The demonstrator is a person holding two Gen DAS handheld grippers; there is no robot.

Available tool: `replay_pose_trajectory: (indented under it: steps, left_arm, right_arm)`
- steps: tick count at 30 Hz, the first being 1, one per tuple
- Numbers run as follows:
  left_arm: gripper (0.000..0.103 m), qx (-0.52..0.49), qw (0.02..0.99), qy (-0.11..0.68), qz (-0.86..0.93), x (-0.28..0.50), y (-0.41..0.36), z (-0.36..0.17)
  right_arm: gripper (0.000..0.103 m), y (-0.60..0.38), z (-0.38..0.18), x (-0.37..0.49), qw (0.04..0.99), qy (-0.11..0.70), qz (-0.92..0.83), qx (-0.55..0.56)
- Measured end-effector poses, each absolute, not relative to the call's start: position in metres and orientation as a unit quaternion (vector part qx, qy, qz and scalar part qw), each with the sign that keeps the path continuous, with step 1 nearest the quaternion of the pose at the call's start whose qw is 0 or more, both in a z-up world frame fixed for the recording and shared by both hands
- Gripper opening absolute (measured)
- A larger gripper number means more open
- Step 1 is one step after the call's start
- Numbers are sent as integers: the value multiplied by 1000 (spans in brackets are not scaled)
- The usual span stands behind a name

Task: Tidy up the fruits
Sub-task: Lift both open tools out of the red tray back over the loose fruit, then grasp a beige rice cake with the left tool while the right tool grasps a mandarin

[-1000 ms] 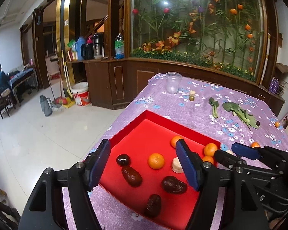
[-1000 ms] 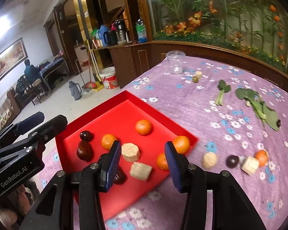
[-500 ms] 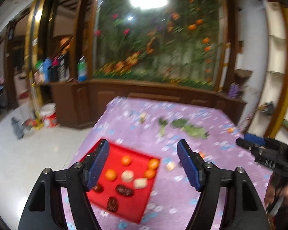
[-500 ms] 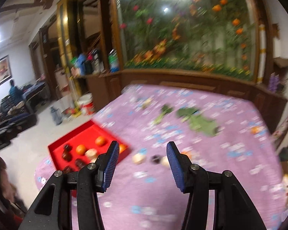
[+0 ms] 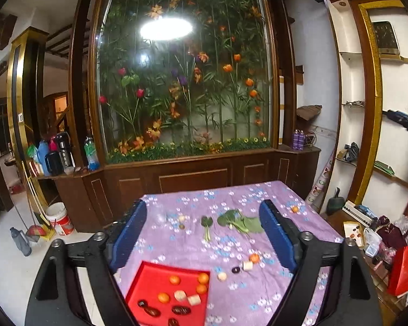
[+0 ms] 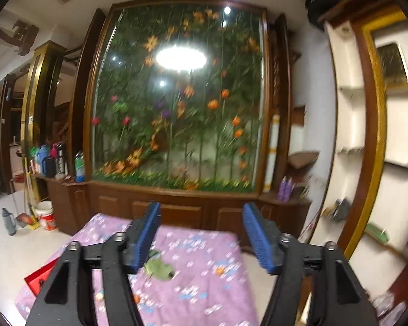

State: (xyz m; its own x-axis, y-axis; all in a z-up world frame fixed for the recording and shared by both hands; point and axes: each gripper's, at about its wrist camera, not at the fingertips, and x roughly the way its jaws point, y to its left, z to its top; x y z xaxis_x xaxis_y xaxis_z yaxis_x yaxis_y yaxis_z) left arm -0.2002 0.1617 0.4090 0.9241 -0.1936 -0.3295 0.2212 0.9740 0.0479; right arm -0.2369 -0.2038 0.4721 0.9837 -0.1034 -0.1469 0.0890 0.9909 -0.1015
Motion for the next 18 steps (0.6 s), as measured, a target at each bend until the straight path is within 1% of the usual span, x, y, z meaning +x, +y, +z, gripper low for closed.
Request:
replay_pose_trajectory:
  steps: [2,5,8,12,15,16,17,18]
  left_arm:
    - [88,46,978,173,-103,-184,159,408]
    - [88,39,975,189,-114,-161,154,387]
    - [88,11,963,231,-137,-126,147,336]
    - [88,-19,942,295,-158,-87,133,256]
    - [88,-21,932,326,-157,-60,118,198]
    - [88,-21,930,334,-153,-52,113,181]
    - [88,-21,925,348,-149,-43,108,160]
    - [88,-22,921,360,-150,-35,104,146]
  right_arm:
    - [78,-195,472,-229,994,83,-41,-60]
    - [78,-184,437,-205,989,131,1,-63]
    - [78,-173,369,-160,975,212,38,-55]
    - [78,-161,260,-85,941,325,89,-17]
    - [78,-154,188,-39,919,377,113,11]
    - [75,-152,165,-23,910,395,126,31]
    - [70,-150,149,-14,903,406,134,46]
    - [68,-145,128,1,894,420,146,65]
